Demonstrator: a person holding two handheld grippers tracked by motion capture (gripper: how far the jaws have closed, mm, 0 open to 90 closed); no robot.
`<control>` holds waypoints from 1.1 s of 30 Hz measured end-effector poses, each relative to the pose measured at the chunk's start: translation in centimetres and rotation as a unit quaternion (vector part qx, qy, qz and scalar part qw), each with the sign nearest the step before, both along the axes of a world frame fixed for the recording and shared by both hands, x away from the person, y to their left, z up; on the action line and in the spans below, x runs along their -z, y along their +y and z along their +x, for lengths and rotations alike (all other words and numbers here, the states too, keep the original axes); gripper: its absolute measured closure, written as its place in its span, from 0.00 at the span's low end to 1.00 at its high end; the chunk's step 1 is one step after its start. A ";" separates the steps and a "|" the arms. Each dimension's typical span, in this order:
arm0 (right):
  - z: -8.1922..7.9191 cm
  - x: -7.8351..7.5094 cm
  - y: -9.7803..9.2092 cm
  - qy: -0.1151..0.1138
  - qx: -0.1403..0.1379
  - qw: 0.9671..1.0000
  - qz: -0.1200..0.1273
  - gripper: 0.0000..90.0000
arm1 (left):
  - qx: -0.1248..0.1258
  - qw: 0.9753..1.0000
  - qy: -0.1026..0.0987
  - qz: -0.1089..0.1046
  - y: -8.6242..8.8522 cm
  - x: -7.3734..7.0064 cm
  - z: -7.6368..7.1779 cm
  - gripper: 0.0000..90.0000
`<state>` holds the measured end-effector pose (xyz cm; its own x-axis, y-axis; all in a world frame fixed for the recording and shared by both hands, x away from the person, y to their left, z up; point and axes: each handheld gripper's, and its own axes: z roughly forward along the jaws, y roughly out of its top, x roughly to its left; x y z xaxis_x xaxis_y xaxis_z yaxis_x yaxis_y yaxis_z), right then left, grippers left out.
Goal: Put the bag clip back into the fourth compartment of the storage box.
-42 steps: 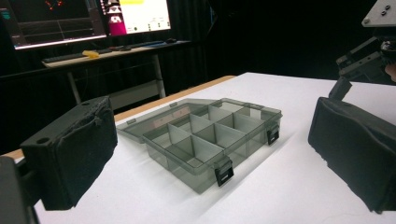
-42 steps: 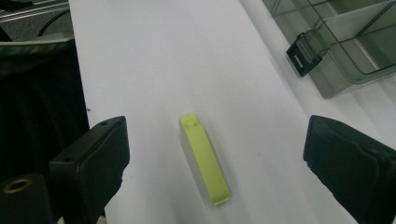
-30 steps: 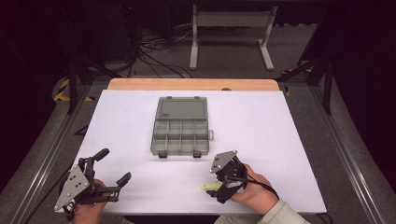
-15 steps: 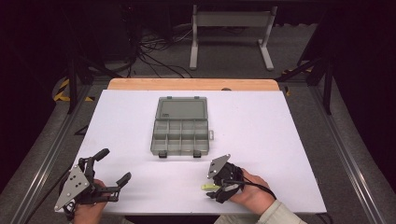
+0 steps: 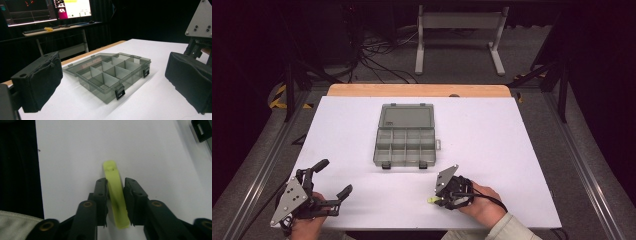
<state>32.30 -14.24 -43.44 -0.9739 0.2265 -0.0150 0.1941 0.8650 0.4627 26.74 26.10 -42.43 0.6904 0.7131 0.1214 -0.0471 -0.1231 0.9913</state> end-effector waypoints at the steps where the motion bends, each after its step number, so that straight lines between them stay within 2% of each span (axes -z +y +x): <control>1: 0.0 0.0 0.0 0.000 -0.002 1.000 0.001 0.86 | 0.000 1.000 0.000 -0.001 0.0 0.0 0.0 0.02; 6: -0.1 -0.2 0.0 -0.002 -0.005 1.000 0.003 0.86 | 0.000 1.000 0.001 -0.002 0.0 0.0 0.0 0.02; 16: 0.0 -2.0 0.0 -0.015 -0.006 1.000 0.018 0.86 | 0.000 1.000 0.001 -0.002 0.0 0.0 0.0 0.02; 33: 1.2 -5.2 -0.5 -0.032 0.018 0.998 0.058 0.86 | 0.001 1.000 0.002 -0.003 0.0 0.0 0.0 0.02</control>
